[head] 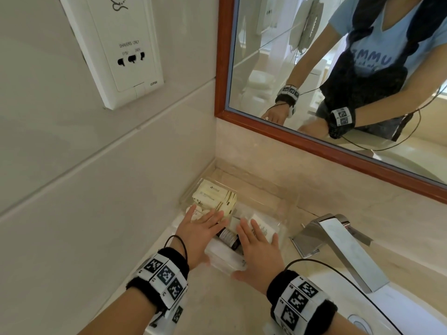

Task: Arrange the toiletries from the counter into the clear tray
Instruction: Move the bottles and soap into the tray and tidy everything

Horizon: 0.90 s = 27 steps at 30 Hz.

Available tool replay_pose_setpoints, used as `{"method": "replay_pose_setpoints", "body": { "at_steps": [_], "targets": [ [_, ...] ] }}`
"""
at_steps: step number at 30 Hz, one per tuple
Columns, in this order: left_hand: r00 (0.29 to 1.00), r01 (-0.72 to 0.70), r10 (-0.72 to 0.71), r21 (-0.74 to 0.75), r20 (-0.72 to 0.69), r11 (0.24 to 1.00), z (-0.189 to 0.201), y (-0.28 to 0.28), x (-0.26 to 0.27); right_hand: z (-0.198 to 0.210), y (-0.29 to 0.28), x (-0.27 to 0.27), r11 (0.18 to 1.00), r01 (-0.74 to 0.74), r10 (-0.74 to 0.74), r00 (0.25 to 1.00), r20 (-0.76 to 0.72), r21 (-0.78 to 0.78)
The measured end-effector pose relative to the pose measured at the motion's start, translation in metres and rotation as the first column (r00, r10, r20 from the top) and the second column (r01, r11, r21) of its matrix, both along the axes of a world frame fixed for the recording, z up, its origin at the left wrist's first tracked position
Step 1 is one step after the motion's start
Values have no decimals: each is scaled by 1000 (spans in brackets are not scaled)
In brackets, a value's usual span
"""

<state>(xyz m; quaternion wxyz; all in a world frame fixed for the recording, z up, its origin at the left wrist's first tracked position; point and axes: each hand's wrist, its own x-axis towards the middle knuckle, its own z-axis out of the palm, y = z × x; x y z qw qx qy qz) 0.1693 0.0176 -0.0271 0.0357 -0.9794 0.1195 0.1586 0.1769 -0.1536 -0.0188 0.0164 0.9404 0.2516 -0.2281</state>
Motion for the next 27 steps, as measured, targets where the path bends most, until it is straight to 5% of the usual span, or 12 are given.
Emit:
{"method": "replay_pose_setpoints", "body": {
  "at_steps": [15, 19, 22, 27],
  "targets": [
    [1000, 11, -12, 42, 19, 999, 0, -2, 7, -4, -2, 3, 1000, 11, -11, 1000, 1, 24],
    [1000, 4, -5, 36, 21, 999, -2, -1, 7, -12, -8, 7, 989, -11, -12, 988, 155, 149],
    [999, 4, -5, 11, 46, 1000, -5, -1, 5, -14, -5, 17, 987, 70, -77, 996, 42, 145],
    [996, -6, 6, -6, 88, 1000, -11, 1, 3, -12, 13, 29, 989, 96, -105, 991, 81, 114]
  ]
}}
